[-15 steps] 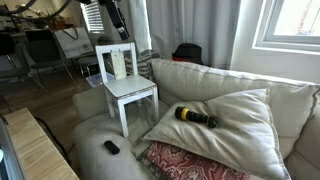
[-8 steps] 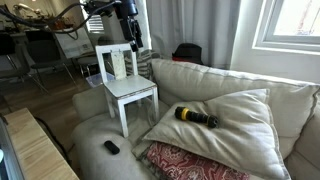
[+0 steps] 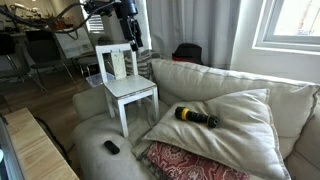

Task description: Place the torch upright on the seat of the white chair.

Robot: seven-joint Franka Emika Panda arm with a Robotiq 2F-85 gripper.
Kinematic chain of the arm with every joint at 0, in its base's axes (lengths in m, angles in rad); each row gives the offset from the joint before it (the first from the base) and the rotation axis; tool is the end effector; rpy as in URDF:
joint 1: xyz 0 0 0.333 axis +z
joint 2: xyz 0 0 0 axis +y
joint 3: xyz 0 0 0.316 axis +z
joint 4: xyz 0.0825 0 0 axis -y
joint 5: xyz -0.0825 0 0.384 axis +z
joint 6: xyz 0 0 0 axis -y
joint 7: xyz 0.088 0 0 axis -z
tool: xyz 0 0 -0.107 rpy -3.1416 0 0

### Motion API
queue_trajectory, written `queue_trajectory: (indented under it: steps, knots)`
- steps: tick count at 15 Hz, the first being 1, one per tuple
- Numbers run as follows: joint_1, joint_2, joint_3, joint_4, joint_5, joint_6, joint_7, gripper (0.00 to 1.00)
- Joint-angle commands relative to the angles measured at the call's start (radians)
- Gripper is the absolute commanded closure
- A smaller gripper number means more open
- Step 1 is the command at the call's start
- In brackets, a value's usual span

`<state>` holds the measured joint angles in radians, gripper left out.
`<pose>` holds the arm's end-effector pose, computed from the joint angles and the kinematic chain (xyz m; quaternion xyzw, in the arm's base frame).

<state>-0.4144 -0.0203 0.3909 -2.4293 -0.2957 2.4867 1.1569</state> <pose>0.4900 -0.0103 0.3196 0.8840 -0.4556 0.0840 0.0626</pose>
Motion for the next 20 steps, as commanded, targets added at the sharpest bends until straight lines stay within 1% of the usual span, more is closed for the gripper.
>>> queue_trajectory:
  steps: [1,2,3,4,5,6,7,8,10,13,14,15,16,18,20]
  knots:
    - [0.142,0.089,-0.183,0.062,-0.079,-0.051,0.044,0.00]
    - [0.158,0.155,-0.235,0.109,-0.066,-0.060,0.000,0.00]
    - [0.175,0.205,-0.283,0.140,-0.051,-0.042,-0.051,0.00]
    - [0.193,0.248,-0.327,0.177,-0.059,-0.047,-0.045,0.00]
    - [0.203,0.305,-0.363,0.215,-0.009,-0.033,-0.121,0.00]
    - [0.217,0.347,-0.399,0.249,-0.014,-0.020,-0.145,0.00]
    - [0.218,0.398,-0.421,0.285,0.027,0.001,-0.222,0.00]
    - [0.220,0.448,-0.442,0.326,0.056,0.011,-0.271,0.00]
    - [0.215,0.542,-0.469,0.407,0.146,0.031,-0.352,0.00]
    - [0.200,0.663,-0.484,0.513,0.312,0.070,-0.403,0.00]
    - [0.201,0.693,-0.491,0.544,0.356,0.071,-0.403,0.00]
    - [0.196,0.707,-0.486,0.579,0.427,-0.008,-0.384,0.00]
    - [0.239,0.648,-0.526,0.500,0.378,0.046,-0.408,0.00]
    - [0.233,0.691,-0.523,0.548,0.431,0.022,-0.405,0.00]
    - [0.232,0.702,-0.521,0.564,0.443,0.017,-0.404,0.00]
